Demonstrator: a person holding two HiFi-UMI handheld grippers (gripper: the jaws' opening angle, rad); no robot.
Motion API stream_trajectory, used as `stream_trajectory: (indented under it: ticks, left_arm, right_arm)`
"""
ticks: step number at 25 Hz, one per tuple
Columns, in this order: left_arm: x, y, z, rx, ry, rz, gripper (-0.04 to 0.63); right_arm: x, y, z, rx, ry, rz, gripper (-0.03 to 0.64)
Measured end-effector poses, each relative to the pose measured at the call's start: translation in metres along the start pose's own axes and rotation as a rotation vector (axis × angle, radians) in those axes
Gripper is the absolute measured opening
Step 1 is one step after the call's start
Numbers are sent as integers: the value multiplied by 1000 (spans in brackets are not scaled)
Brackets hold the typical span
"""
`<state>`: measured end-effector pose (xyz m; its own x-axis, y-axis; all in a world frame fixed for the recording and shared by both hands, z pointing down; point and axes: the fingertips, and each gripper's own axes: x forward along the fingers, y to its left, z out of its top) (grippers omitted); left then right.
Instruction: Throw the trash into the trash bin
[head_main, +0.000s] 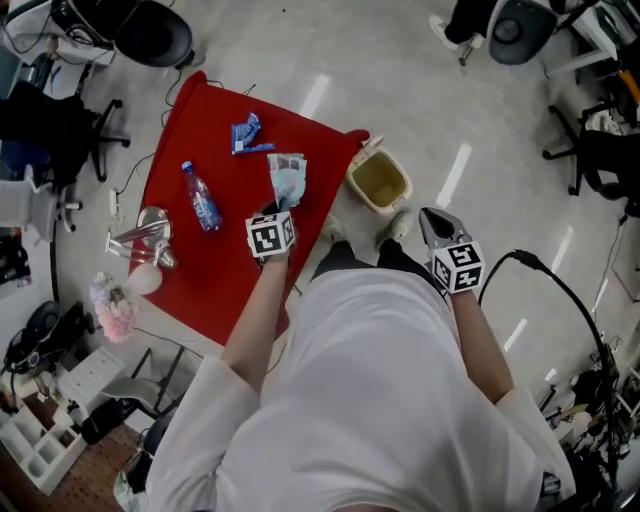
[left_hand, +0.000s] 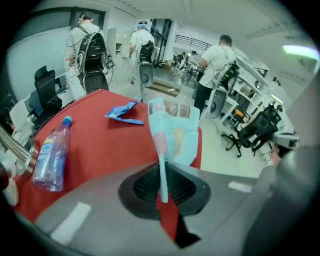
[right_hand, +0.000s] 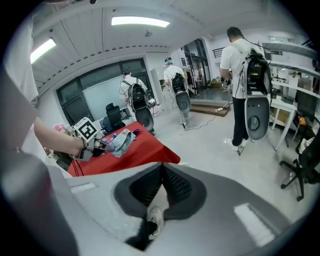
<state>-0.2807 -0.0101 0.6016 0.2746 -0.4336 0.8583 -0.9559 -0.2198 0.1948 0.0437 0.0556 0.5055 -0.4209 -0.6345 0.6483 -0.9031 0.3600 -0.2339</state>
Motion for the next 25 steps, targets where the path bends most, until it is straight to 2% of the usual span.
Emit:
stream_trajectory:
  ticks: [6, 14, 17, 25]
  left_arm:
    - [22, -83, 12, 130, 32, -120, 17]
    - [44, -184, 4, 277, 84, -271, 17]
    - [47, -204, 1, 301, 94, -288, 17]
    - [67, -222, -11, 312, 144, -301, 17]
  right_arm:
    - [-14, -26, -12, 51, -15, -35, 2]
    - [-43, -63, -37, 118, -10, -98, 2]
    - [-51, -75, -46, 140, -4, -119, 2]
    - [-55, -98, -61, 157, 17, -140, 2]
